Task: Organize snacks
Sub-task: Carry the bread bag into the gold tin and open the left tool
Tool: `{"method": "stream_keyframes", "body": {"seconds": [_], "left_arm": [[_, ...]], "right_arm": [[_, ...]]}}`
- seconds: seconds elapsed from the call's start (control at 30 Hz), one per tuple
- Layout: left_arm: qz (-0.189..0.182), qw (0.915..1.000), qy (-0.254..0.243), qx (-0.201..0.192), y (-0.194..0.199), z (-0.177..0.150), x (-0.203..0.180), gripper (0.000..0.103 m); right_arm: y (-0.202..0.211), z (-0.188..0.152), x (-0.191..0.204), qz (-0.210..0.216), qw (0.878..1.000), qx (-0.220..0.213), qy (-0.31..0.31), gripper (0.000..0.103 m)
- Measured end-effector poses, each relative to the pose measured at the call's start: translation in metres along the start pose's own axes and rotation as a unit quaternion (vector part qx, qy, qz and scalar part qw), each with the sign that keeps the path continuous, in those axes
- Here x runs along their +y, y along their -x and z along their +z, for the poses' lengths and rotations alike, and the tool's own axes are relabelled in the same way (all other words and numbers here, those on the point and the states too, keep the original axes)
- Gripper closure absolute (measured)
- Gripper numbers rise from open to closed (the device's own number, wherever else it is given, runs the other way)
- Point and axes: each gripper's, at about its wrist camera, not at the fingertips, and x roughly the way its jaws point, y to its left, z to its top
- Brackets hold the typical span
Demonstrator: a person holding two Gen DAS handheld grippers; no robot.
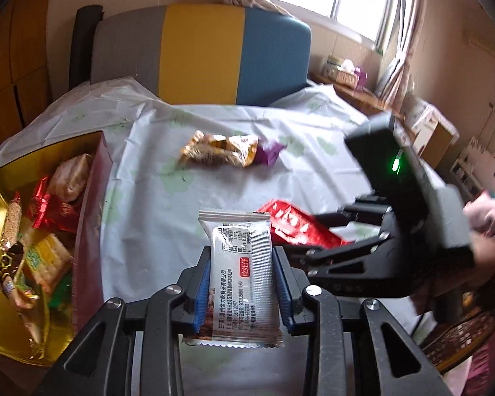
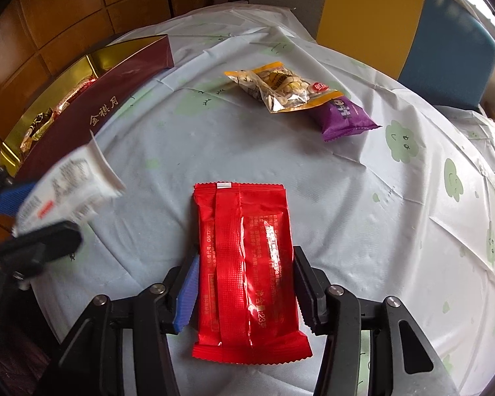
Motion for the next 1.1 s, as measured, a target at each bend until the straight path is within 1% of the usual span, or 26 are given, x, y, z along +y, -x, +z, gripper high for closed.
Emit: {"method": "stream_keyframes", "body": {"seconds": [0.1,0.17,0.27,0.37,0.43,0.47,0.57,0.6,0.67,0.7,0.8,0.9,0.97,1.1], "left_arm": [[-0.010,0.9994,0.029,-0.013,0.016,0.010,0.015,0.069],[-0.007,0.9986,0.045,-0.026,0.029,0.017,0.027,0.069],[-0.002,0.9954,0.083,-0.047,0.052,0.027,0.059,0.069],[0.031,0.9897,0.128,-0.055,0.071,0.033,0.100,0.069],[0.054,0.9828,0.169,-0.053,0.081,0.033,0.136,0.069],[0.064,0.9791,0.187,-0.051,0.083,0.032,0.153,0.069],[0.097,0.9636,0.248,-0.020,0.082,0.024,0.207,0.069],[0.103,0.9611,0.256,-0.013,0.080,0.022,0.216,0.069],[0.119,0.9518,0.283,0.007,0.075,0.013,0.239,0.069],[0.119,0.9481,0.294,0.019,0.069,0.010,0.250,0.069],[0.131,0.9388,0.317,0.033,0.060,0.002,0.266,0.069],[0.136,0.9342,0.327,0.046,0.050,-0.007,0.270,0.068],[0.132,0.9338,0.328,0.056,0.043,-0.011,0.270,0.068],[0.145,0.9310,0.328,0.069,0.037,-0.018,0.274,0.067]], "right_arm": [[0.000,0.000,0.000,-0.001,1.000,0.000,0.000,0.051],[0.000,0.000,0.001,-0.002,1.000,0.000,0.001,0.051],[0.000,0.001,0.001,-0.004,1.000,0.000,0.002,0.051],[0.000,0.001,0.002,-0.007,1.000,0.000,0.003,0.051],[0.000,0.001,0.003,-0.009,1.000,0.000,0.004,0.051],[0.000,0.001,0.003,-0.010,1.000,0.001,0.005,0.051],[0.000,0.001,0.004,-0.011,1.000,0.001,0.004,0.051],[0.000,0.001,0.004,-0.011,1.000,0.001,0.004,0.051],[0.000,0.001,0.004,-0.012,1.000,0.001,0.004,0.051],[0.000,0.001,0.004,-0.012,1.000,0.000,0.004,0.051],[0.000,0.000,0.004,-0.011,1.000,0.000,0.002,0.051],[0.000,0.000,0.004,-0.011,1.000,-0.001,0.002,0.051],[-0.001,0.000,0.004,-0.010,1.000,-0.001,0.001,0.051],[-0.001,0.000,0.003,-0.012,1.000,-0.002,0.001,0.051]]}}
